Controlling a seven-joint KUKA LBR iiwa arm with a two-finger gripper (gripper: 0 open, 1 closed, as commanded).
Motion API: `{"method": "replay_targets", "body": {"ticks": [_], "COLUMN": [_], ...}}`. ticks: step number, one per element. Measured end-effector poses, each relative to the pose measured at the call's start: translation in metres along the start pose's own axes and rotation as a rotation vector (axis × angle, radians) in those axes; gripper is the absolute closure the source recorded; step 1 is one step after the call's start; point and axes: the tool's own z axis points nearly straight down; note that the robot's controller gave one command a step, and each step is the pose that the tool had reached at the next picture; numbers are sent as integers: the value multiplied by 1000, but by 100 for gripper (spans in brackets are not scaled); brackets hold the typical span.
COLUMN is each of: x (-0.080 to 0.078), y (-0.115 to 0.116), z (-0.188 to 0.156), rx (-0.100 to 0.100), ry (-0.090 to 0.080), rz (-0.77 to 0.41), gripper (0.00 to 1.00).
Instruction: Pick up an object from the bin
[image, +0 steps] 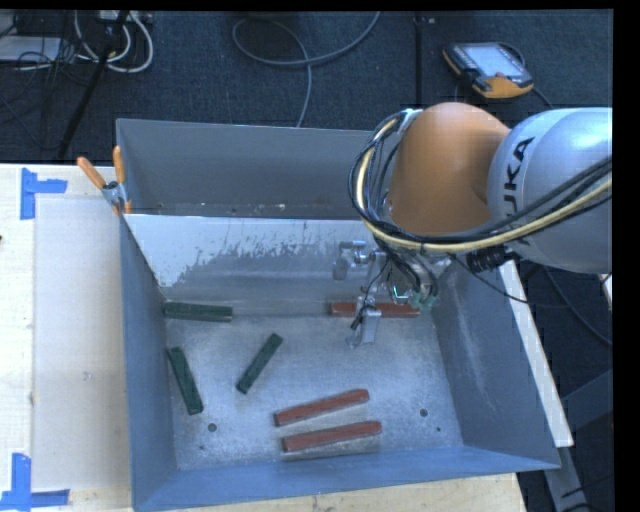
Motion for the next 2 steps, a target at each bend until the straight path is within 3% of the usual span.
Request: {"method": "replay_targets", "body": {"ticks": [1,2], "x": [37,55], "y": [1,0], "z": [46,80], "rx": [1,0], "ry": [-5,4], "rz": [-53,7], "gripper": [0,0]}}
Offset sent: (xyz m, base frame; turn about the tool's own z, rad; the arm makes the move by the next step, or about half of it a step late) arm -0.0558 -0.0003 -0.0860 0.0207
